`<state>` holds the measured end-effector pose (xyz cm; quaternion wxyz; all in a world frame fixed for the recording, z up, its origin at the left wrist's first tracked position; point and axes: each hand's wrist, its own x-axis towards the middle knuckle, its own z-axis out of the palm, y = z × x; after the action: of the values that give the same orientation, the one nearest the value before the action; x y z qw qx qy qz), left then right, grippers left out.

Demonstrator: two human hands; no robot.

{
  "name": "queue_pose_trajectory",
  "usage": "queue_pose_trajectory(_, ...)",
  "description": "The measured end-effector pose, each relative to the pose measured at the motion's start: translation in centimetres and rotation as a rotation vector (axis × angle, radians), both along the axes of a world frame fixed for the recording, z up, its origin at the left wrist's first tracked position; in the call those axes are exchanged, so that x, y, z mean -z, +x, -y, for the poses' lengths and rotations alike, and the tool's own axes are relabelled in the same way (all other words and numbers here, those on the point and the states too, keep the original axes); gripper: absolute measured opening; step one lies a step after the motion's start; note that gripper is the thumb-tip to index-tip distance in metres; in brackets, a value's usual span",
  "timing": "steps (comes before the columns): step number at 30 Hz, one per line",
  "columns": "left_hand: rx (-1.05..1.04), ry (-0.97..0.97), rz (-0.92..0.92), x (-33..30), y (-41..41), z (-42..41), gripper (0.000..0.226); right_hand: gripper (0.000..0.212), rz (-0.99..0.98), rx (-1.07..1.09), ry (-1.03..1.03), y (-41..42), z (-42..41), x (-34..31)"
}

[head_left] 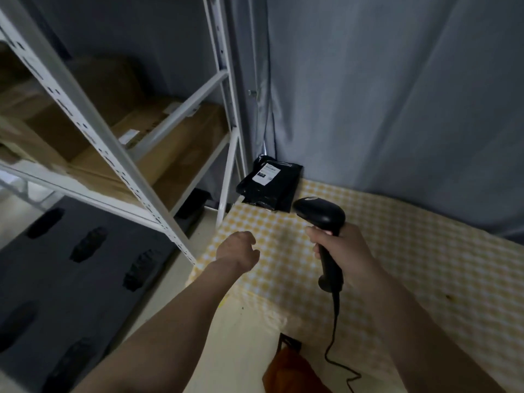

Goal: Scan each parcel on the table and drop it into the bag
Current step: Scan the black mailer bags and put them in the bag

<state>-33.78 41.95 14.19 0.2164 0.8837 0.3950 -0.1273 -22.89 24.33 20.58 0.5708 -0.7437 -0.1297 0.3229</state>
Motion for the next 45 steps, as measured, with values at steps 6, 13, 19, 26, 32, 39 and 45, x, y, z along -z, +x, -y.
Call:
queue_pose_trajectory(6, 0.016, -0.023, -0.023, 0.8, 6.8, -5.2, 0.036, 0.015, -0.022, 0.027, -0.038, 5.5, -4.0, 1.6)
queue_pose_trajectory(13, -0.036, -0.098, -0.074, 4.2, 12.6, -9.8, 0.037, 0.007, -0.073, 0.027, -0.063, 11.5, -8.9, 3.8)
queue_pose_trajectory(19, -0.145, -0.16, -0.124, 8.0, 15.1, -14.0, 0.05, 0.013, -0.116, -0.009, -0.112, 14.5, -13.4, 6.5)
queue_pose_trajectory(26, -0.516, -0.433, 0.01, 14.0, 20.1, -19.5, 0.058, 0.006, -0.28, 0.051, -0.098, 17.9, -17.2, 9.8)
queue_pose_trajectory(32, -0.952, -0.787, 0.257, 19.9, 23.6, -23.1, 0.057, 0.01, -0.338, 0.134, -0.173, 19.7, -20.1, 13.6)
queue_pose_trajectory(39, -1.091, -0.836, 0.314, 23.7, 26.1, -24.6, 0.041, 0.011, -0.396, 0.231, -0.214, 20.0, -21.2, 16.8)
queue_pose_trajectory(45, -1.001, -0.613, 0.141, 24.1, 25.9, -23.5, 0.044, 0.011, -0.422, 0.26, -0.222, 19.8, -22.2, 17.9)
